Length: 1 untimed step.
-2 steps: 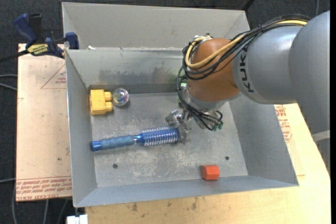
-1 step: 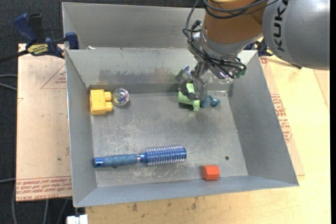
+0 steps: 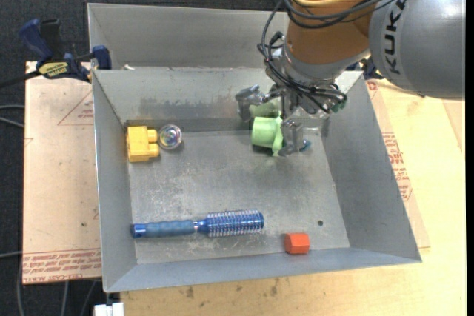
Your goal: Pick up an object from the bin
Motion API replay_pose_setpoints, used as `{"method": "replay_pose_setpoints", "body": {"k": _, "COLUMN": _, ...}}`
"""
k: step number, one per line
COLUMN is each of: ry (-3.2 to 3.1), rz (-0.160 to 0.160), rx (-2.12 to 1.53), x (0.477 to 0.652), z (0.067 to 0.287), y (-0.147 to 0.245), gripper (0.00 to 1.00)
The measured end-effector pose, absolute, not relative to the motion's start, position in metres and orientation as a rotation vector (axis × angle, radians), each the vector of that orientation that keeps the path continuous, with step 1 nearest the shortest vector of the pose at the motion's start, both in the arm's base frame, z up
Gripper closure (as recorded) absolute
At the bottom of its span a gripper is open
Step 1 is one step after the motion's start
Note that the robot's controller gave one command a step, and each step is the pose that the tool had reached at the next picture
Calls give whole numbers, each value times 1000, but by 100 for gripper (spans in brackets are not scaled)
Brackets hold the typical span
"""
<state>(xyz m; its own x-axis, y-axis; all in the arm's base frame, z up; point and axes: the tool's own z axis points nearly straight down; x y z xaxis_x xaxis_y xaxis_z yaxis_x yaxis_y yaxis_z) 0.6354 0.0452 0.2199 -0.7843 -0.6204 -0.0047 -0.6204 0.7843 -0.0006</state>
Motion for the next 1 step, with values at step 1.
{"method": "replay_pose_setpoints", "body": {"k": 1, "ry": 2954, "rz": 2, "rx": -1081, "x": 641, "z": 146, "y": -13, "gripper": 0}}
